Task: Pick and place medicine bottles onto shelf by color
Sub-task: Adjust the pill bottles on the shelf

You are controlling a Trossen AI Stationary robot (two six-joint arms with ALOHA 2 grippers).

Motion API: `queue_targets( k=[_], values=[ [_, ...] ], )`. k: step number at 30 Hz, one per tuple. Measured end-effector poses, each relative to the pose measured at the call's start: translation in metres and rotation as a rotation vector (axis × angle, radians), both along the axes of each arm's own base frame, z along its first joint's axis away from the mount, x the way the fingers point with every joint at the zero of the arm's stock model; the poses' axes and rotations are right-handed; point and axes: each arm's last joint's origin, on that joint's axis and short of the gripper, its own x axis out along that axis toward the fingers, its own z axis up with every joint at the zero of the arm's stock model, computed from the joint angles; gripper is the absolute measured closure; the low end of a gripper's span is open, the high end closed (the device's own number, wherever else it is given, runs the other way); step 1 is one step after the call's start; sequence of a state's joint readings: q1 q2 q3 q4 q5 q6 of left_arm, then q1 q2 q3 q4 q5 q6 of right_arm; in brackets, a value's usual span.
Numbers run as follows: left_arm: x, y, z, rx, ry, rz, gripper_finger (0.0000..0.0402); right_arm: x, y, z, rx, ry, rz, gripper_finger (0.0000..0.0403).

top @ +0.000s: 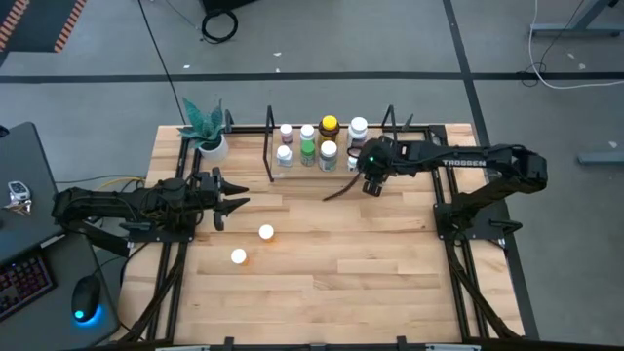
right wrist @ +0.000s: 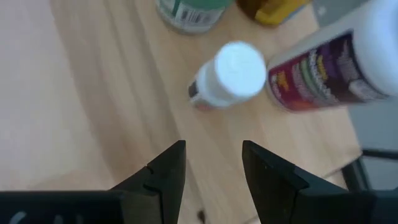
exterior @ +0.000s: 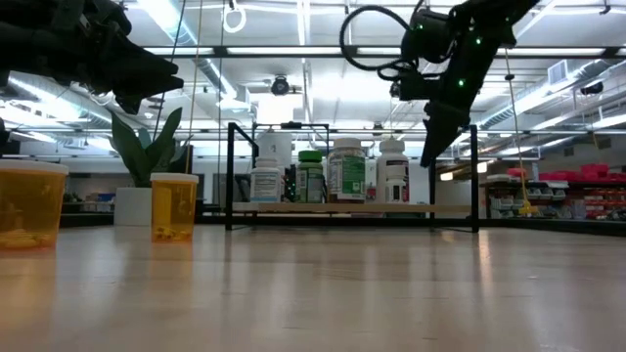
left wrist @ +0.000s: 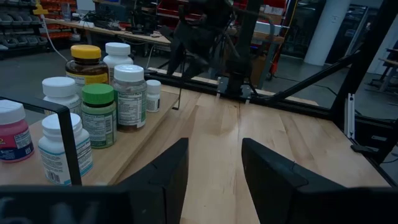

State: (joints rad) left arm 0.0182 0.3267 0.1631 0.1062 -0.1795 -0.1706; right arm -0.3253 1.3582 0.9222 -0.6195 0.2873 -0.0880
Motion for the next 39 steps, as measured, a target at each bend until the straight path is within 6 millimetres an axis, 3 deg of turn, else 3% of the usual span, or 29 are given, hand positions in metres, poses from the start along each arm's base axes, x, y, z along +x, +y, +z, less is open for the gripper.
queue_targets(
  k=[12,21,33,39],
  values=[
    [0.000,0.000,0.000,0.000,0.000,0.000,0.0250,0.016,-0.004,-0.028,-0.192,0.044,0.001,0.0238],
    [0.000,0.000,0.000,0.000,0.000,0.000,0.0245,0.027,-0.014,-0.052,-0.207,0.107,-0.001,0.0238],
    [0.000,0.000,0.000,0.000,0.000,0.000,0.0245,0.010,-0.026,-0.018,-0.403,0.123,-0.048,0.0238],
    [0.000,0.000,0.000,0.000,0.000,0.000,0.0247,0.013,-0.033,-0.020,-0.508,0.216,0.001,0.0238]
  ],
)
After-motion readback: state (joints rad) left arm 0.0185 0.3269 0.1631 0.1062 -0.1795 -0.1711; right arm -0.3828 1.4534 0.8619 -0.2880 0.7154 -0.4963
